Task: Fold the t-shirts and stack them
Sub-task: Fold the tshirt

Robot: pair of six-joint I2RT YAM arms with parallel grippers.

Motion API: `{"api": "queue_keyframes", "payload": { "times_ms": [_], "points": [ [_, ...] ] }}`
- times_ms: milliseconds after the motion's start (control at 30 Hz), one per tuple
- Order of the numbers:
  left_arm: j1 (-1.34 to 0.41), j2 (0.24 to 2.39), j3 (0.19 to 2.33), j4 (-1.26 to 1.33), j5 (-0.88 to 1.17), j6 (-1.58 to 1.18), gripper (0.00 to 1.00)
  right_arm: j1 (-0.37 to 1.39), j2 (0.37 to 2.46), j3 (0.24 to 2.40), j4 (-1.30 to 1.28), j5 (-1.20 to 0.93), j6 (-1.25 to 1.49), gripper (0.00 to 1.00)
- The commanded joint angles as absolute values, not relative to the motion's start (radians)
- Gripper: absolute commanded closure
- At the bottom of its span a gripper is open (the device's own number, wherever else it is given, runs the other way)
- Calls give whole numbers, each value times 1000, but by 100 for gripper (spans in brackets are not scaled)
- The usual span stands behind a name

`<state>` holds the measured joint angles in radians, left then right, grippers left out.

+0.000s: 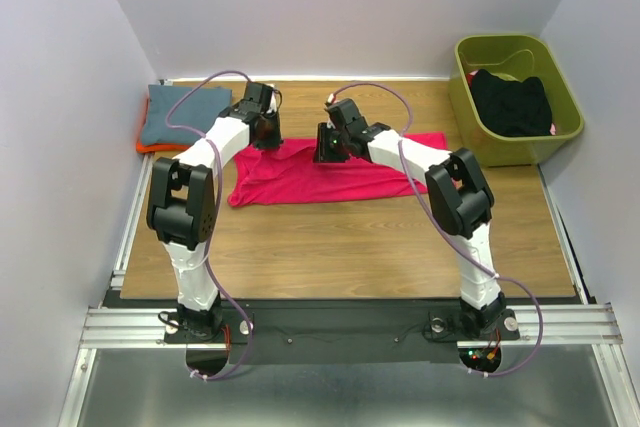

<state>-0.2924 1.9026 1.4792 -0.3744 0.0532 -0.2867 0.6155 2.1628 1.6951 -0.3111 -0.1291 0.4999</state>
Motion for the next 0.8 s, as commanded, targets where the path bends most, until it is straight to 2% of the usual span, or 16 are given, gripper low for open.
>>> {"api": "queue_keyframes", "payload": {
  "times_ms": [0, 300, 433, 467, 533, 567, 600, 633, 667, 733, 767],
  "points": [
    [-290, 1901, 1575, -313, 100, -186, 98, 612, 2042, 1640, -298, -57, 440, 62],
    [-290, 1974, 1631, -314, 126, -147, 93, 612, 1888, 1456, -299, 55, 362, 44],
    [-291, 1997, 1635, -310, 123, -149, 87, 612, 1849, 1424, -298, 64, 322, 42],
    [-290, 2000, 1640, -314, 109, -152, 79, 612, 1847, 1419, -298, 64, 304, 41],
    [-290, 1997, 1640, -319, 89, -158, 72, 614, 1845, 1423, -298, 64, 284, 38],
    [-288, 1993, 1638, -321, 68, -160, 64, 612, 1844, 1425, -298, 55, 275, 38],
    [-288, 1990, 1641, -322, 60, -166, 62, 612, 1848, 1430, -299, 52, 256, 38],
    [-287, 1985, 1640, -322, 52, -170, 53, 612, 1853, 1442, -298, 48, 246, 38],
    [-282, 1974, 1640, -324, 45, -175, 51, 612, 1856, 1451, -298, 28, 236, 38],
    [-275, 1956, 1637, -322, 51, -196, 33, 612, 1876, 1469, -298, 8, 204, 38],
    [-276, 1928, 1632, -319, 55, -204, 29, 612, 1884, 1495, -298, 2, 193, 38]
  ]
}}
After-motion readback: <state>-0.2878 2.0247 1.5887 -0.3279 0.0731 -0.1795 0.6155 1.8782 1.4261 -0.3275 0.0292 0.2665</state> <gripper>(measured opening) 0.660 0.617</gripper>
